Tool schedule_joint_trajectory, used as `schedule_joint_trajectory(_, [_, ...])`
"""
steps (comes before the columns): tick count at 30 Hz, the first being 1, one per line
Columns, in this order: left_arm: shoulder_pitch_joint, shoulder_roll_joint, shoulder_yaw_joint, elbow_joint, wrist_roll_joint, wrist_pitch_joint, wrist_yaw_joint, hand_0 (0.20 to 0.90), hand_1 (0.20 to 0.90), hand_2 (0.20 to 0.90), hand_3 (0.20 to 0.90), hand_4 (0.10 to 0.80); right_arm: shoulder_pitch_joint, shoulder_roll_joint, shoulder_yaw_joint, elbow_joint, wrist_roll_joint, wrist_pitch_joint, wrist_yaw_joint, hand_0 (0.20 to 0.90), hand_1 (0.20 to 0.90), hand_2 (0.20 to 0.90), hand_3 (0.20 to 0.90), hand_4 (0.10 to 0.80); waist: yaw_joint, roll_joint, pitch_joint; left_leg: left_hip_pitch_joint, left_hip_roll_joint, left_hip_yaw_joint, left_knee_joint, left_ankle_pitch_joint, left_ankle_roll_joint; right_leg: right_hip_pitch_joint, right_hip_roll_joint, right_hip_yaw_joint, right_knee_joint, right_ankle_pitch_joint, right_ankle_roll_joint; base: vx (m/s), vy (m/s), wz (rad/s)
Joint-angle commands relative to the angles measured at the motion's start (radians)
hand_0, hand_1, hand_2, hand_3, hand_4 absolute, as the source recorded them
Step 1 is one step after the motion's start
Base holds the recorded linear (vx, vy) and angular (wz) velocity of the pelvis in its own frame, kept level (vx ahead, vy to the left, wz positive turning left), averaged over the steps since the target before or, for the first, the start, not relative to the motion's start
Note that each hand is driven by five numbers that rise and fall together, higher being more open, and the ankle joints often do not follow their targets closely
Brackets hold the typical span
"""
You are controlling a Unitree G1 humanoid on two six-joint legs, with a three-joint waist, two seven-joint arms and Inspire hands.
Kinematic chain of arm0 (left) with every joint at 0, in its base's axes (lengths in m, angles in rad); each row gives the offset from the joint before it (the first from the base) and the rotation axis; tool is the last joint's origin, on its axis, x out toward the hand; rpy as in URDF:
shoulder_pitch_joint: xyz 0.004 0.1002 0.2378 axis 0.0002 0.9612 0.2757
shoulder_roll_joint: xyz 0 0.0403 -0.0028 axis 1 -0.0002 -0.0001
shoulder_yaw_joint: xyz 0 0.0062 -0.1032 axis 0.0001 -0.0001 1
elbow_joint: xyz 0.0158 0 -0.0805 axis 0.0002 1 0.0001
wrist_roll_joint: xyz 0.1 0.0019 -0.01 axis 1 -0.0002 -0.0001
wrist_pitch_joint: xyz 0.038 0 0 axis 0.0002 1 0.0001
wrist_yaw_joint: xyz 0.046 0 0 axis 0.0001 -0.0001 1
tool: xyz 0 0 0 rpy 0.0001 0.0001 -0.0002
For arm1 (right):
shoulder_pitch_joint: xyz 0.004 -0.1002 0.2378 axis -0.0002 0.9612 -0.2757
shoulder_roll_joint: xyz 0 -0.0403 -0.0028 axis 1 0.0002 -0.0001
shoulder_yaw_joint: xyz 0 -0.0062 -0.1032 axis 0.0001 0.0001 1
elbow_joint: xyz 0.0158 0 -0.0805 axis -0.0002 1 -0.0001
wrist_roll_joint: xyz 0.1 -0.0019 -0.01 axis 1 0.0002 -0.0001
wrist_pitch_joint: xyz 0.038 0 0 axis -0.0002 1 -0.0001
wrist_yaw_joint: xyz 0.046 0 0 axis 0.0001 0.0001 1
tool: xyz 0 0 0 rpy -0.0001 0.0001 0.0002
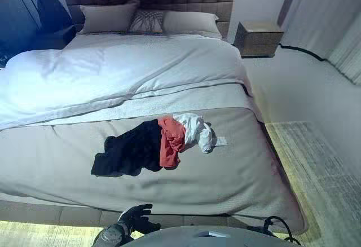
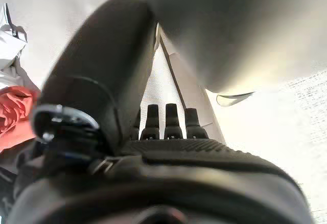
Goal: Pick up the clothes from the bed and place them into the basket
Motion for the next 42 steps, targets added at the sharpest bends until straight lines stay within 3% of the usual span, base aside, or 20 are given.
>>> schedule_joint_trajectory(1, [-0.083,-0.011,0.007,0.033,-0.004,-0.028,-0.010,0.900,0.900,0.900,0.900,0.800,-0.059,0.032,0.048,0.030,-0.034,-0.024,-0.015,0.900,0.900,0.900,0.900,0.800,0.022,-0.016,0.042,0.008,-0.052,-0.042,0.006,-0.085,0.029,0.015,-0.021,-0.039,0.056,-0.018,0.051,0.000,0.000,0.00])
schedule_joint_trajectory(16, [-0.080,-0.019,0.012,0.042,-0.015,0.000,0.010,0.900,0.900,0.900,0.900,0.800,-0.059,0.029,0.054,0.019,-0.078,-0.040,-0.084,0.900,0.900,0.900,0.900,0.800,0.018,-0.018,0.043,0.014,-0.055,-0.037,0.006,-0.090,0.034,0.016,-0.021,-0.032,0.058,-0.018,0.052,0.010,0.000,0.00])
schedule_joint_trajectory(23, [-0.066,-0.012,0.006,0.042,-0.016,0.014,0.004,0.900,0.900,0.900,0.900,0.800,-0.097,-0.002,0.046,-0.018,-0.079,-0.144,-0.142,0.900,0.900,0.900,0.900,0.800,0.044,-0.028,0.046,0.018,-0.059,-0.047,0.006,-0.092,0.035,0.023,-0.026,-0.048,0.060,-0.015,0.056,0.084,-0.026,0.02])
schedule_joint_trajectory(32, [-0.026,0.071,-0.015,0.007,-0.017,0.030,0.017,0.900,0.900,0.900,0.900,0.800,-0.273,-0.169,0.069,-0.210,-0.127,-0.196,-0.297,0.900,0.900,0.900,0.900,0.800,0.120,-0.049,0.103,-0.032,-0.057,-0.046,0.027,-0.078,0.045,-0.031,-0.031,-0.072,0.100,-0.012,0.052,0.073,-0.069,0.14])
schedule_joint_trajectory(38, [-0.129,0.181,-0.005,-0.001,-0.121,0.025,0.057,0.900,0.900,0.900,0.900,0.800,-0.610,-0.350,0.072,-0.268,-0.038,-0.215,-0.336,0.900,0.900,0.900,0.900,0.800,0.166,-0.060,0.275,-0.275,-0.057,-0.072,0.214,-0.078,0.056,-0.228,-0.027,-0.109,0.255,-0.020,0.031,-0.196,-0.139,0.25])
schedule_joint_trajectory(42, [-0.132,0.202,-0.009,-0.015,-0.139,0.023,0.061,0.900,0.900,0.900,0.900,0.800,-0.716,-0.415,0.094,-0.290,-0.032,-0.219,-0.327,0.900,0.900,0.900,0.900,0.800,0.188,-0.051,0.322,-0.370,-0.062,-0.095,0.263,-0.064,0.056,-0.301,-0.033,-0.125,0.298,-0.020,0.022,-0.093,-0.034,0.22])
